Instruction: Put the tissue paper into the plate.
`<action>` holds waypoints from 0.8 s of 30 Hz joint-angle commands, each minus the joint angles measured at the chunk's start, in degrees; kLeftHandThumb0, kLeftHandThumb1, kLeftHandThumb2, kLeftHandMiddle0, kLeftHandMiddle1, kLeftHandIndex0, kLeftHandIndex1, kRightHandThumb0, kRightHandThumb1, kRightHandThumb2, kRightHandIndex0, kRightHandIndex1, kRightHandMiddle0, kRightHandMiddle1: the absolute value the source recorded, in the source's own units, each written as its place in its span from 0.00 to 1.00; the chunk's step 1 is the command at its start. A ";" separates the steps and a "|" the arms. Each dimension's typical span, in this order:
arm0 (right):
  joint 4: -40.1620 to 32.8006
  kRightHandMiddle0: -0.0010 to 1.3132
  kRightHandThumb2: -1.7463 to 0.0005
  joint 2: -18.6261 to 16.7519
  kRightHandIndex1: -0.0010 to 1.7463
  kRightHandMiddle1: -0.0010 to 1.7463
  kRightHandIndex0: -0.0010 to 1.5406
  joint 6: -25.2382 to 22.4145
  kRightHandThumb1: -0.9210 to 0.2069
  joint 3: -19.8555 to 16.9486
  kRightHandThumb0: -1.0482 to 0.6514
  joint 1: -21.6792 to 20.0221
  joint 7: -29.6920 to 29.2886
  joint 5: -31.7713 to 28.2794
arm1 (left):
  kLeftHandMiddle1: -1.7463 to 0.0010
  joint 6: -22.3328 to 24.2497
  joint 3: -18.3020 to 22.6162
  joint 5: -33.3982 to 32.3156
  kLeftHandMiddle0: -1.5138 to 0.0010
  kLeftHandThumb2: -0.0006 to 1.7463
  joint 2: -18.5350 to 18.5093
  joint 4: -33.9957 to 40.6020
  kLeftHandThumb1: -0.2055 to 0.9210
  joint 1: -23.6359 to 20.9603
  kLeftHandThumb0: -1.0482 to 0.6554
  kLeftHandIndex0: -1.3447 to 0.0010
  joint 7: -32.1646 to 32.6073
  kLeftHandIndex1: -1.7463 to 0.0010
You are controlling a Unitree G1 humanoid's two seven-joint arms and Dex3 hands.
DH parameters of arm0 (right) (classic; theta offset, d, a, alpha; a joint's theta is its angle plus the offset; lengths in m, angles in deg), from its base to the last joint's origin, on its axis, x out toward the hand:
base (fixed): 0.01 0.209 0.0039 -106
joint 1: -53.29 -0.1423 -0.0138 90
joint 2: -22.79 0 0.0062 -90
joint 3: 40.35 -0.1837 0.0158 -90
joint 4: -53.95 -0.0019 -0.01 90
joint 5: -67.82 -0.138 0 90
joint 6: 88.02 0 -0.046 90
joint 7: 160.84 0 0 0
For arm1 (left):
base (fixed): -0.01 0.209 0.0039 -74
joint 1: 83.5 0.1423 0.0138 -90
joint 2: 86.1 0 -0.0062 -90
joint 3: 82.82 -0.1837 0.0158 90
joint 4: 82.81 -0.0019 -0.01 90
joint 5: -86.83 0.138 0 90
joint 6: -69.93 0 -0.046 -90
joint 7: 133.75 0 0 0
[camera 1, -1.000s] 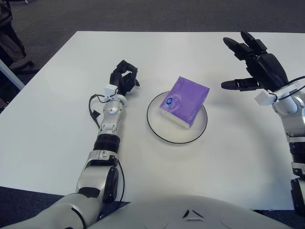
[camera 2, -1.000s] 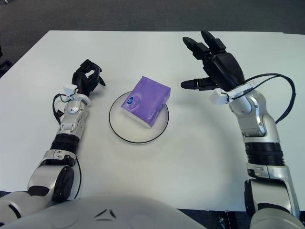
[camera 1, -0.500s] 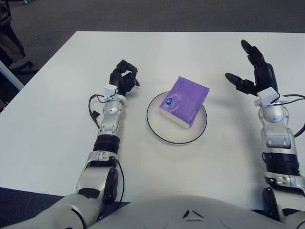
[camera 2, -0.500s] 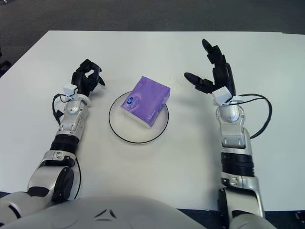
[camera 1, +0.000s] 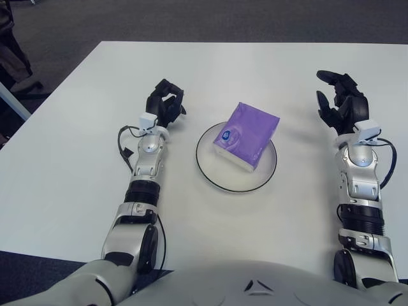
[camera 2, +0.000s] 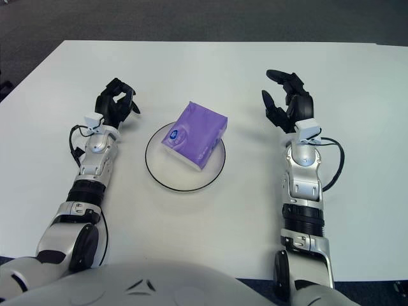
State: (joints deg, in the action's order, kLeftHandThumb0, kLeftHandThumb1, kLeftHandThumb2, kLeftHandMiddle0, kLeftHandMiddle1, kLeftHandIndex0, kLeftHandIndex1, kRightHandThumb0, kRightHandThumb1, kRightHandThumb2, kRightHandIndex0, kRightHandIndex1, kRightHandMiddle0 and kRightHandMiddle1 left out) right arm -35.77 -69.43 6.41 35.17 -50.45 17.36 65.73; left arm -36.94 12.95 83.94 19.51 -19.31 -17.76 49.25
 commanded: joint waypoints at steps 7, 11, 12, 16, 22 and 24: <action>-1.18 0.17 0.79 -1.93 0.74 0.94 0.30 -3.32 0.00 0.72 0.61 3.40 1.36 -2.87 | 0.00 0.17 -0.91 0.53 0.38 0.19 2.07 -1.80 1.00 5.50 0.44 0.48 0.71 0.00; -1.12 0.18 0.80 -2.45 0.76 0.94 0.29 -4.74 0.00 1.05 0.61 3.96 1.32 -3.01 | 0.00 0.07 -1.01 0.60 0.38 0.19 2.10 -1.69 1.00 5.59 0.44 0.49 0.81 0.00; -0.70 0.19 0.80 -2.72 0.75 0.94 0.29 -5.18 0.00 1.10 0.61 4.08 1.28 -3.14 | 0.00 0.01 -1.02 0.61 0.38 0.19 2.12 -1.67 1.00 5.62 0.44 0.49 0.84 0.00; 0.17 0.20 0.80 -3.37 0.75 0.94 0.29 -6.39 0.00 1.22 0.61 4.40 1.20 -3.25 | 0.00 -0.13 -1.07 0.59 0.39 0.19 2.14 -1.60 1.00 5.69 0.44 0.49 0.91 0.00; 1.17 0.22 0.81 -3.74 0.74 0.94 0.29 -8.00 0.00 1.58 0.61 4.84 0.77 -2.80 | 0.00 -0.39 -1.21 0.51 0.39 0.19 2.26 -1.42 1.00 5.86 0.44 0.49 0.91 0.00; 1.65 0.22 0.81 -3.72 0.73 0.93 0.30 -8.66 0.00 1.68 0.61 4.81 0.48 -2.50 | 0.00 -0.53 -1.24 0.48 0.39 0.19 2.30 -1.47 1.00 5.91 0.44 0.49 0.88 0.00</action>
State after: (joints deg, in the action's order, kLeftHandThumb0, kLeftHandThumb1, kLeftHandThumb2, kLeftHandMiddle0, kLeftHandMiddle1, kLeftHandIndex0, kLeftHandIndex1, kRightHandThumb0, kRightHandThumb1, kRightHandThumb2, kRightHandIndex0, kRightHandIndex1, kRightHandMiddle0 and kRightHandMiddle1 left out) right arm -35.30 -70.79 -0.90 36.33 -48.74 18.52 63.56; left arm -36.95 12.44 84.12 19.62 -18.54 -17.60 49.79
